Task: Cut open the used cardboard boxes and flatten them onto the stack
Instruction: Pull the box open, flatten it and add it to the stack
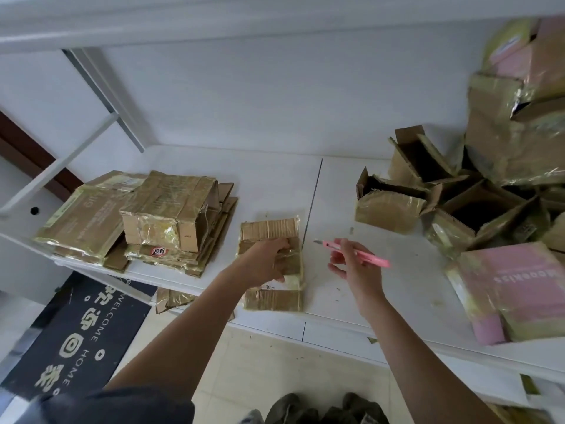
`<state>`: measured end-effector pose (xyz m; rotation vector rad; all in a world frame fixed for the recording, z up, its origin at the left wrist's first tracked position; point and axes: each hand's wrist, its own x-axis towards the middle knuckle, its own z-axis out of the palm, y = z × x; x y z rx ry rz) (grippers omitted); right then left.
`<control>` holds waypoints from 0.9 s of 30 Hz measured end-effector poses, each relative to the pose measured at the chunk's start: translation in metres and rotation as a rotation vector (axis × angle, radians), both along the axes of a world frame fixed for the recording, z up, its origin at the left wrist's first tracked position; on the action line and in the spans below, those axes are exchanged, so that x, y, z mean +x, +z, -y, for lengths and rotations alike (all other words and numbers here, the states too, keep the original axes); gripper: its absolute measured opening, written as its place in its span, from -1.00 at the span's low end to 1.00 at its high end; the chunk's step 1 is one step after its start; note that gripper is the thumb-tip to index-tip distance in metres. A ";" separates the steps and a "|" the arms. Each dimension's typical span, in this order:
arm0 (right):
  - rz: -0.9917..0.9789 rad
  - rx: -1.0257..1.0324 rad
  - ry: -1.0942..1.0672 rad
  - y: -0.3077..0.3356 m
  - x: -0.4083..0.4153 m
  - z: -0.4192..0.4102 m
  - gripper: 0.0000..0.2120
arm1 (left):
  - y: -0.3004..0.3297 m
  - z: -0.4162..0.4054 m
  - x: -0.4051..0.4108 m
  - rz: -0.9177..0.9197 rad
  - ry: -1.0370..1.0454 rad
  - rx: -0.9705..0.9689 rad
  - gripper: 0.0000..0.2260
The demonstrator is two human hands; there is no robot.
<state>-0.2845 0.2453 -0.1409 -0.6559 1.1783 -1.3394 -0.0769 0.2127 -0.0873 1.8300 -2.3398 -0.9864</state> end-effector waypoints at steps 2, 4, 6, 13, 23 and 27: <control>0.080 0.034 0.004 -0.002 0.008 0.000 -0.91 | -0.002 -0.002 0.000 0.011 0.019 -0.016 -0.45; 0.105 0.034 -0.011 -0.006 0.017 -0.002 -0.96 | -0.006 -0.004 -0.001 0.018 0.033 -0.032 -0.51; 0.106 0.025 -0.033 -0.010 0.024 -0.004 -0.94 | -0.011 -0.007 0.000 0.008 0.047 -0.037 -0.51; -0.013 -0.032 0.046 -0.021 0.033 -0.007 -0.68 | -0.015 -0.010 0.000 -0.028 0.075 -0.028 -0.50; -0.225 -0.101 0.224 -0.017 0.020 -0.008 -0.79 | -0.013 -0.012 -0.002 -0.037 0.086 -0.026 -0.53; -0.263 -0.090 0.279 -0.016 0.012 -0.011 -0.84 | -0.010 -0.012 -0.003 -0.011 0.062 -0.021 -0.54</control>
